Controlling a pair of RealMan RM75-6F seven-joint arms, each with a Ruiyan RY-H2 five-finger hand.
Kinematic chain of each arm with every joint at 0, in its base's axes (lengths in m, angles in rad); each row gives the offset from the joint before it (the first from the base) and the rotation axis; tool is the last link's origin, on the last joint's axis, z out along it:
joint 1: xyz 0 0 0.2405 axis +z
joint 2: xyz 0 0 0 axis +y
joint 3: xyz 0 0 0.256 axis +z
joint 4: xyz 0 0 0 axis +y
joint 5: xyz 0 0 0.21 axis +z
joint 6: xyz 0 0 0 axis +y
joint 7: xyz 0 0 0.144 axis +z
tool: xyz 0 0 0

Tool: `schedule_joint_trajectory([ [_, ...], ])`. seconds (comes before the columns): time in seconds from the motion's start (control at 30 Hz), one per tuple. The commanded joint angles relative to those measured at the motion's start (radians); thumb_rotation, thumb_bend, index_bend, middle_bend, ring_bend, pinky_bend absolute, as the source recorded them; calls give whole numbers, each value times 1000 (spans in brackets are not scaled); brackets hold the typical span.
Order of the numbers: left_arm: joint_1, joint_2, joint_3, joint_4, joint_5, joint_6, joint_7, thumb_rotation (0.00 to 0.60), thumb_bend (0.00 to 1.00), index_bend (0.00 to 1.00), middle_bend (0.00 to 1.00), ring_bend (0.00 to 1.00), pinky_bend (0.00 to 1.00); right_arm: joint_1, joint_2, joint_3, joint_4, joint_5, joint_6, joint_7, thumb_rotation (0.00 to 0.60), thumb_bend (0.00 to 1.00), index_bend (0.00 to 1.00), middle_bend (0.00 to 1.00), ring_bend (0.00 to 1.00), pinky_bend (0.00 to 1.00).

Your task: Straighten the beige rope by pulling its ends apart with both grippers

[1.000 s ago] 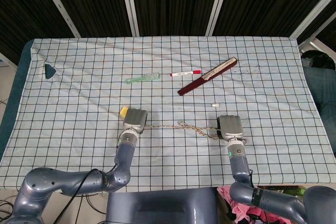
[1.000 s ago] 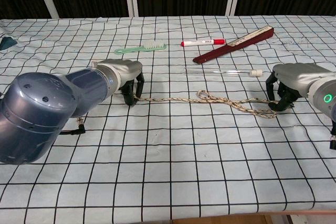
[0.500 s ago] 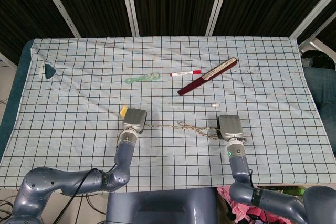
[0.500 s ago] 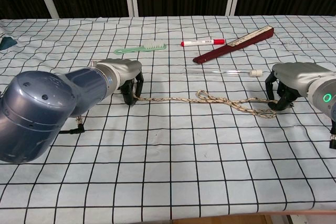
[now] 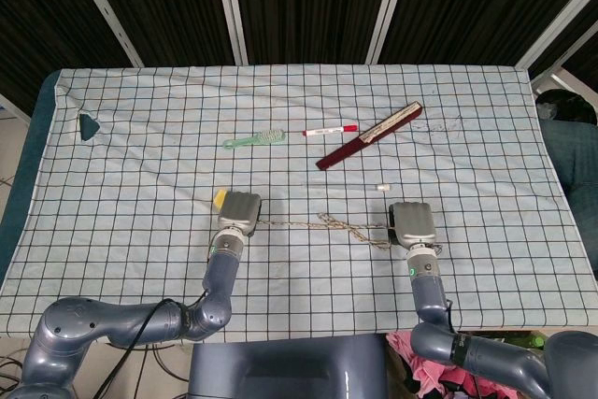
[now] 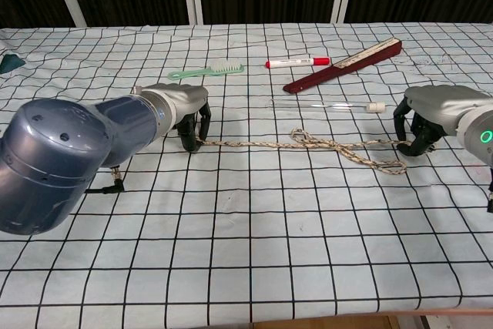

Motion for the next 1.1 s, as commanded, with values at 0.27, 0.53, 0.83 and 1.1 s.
schedule_joint_trajectory([
  [0.27, 11, 66, -26, -67, 4, 31, -11, 600, 553, 635, 899, 944, 971, -20, 66, 7, -47, -11, 18, 19, 600, 418, 657, 895, 1000, 1000],
  [0.53, 26, 162, -56, -141, 1, 52, -24, 600, 553, 636, 898, 944, 971, -48, 138, 10, -56, -20, 17, 64, 600, 418, 657, 895, 1000, 1000],
  [0.83, 58, 270, -46, -187, 6, 86, -25, 600, 552, 637, 898, 944, 971, -86, 210, 8, -50, -29, 14, 119, 600, 419, 657, 895, 1000, 1000],
  [1.1, 101, 338, -25, -193, 13, 47, -72, 600, 552, 639, 899, 944, 971, -116, 263, 2, -48, -41, 17, 157, 600, 419, 657, 895, 1000, 1000],
])
